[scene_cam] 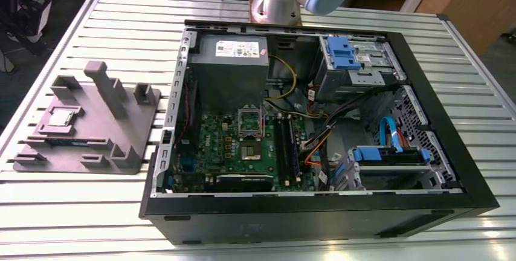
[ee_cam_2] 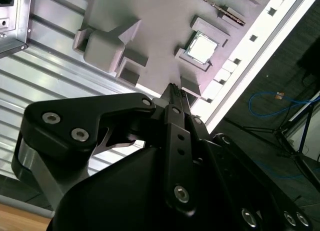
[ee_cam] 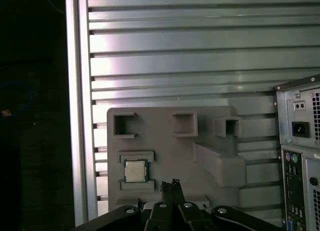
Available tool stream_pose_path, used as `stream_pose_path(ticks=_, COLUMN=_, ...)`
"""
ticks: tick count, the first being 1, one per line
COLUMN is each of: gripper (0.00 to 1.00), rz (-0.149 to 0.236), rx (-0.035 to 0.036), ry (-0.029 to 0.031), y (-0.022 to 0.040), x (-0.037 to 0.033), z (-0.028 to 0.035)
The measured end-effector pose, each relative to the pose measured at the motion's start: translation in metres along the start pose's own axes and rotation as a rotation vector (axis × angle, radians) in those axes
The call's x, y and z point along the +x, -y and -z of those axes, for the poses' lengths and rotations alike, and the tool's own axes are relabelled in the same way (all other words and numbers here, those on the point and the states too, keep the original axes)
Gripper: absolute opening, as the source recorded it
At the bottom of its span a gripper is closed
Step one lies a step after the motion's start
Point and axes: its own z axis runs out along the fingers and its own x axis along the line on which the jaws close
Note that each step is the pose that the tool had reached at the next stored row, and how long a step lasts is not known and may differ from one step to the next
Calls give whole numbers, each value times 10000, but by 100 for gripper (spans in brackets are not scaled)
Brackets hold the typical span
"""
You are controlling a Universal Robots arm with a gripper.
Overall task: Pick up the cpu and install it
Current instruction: 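Reach for the cpu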
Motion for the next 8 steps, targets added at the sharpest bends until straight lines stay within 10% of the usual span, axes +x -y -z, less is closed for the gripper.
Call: stream_pose_path(ticks=8, gripper=10, rz=0, rx=6, ry=0, y=9, x=83, z=-69)
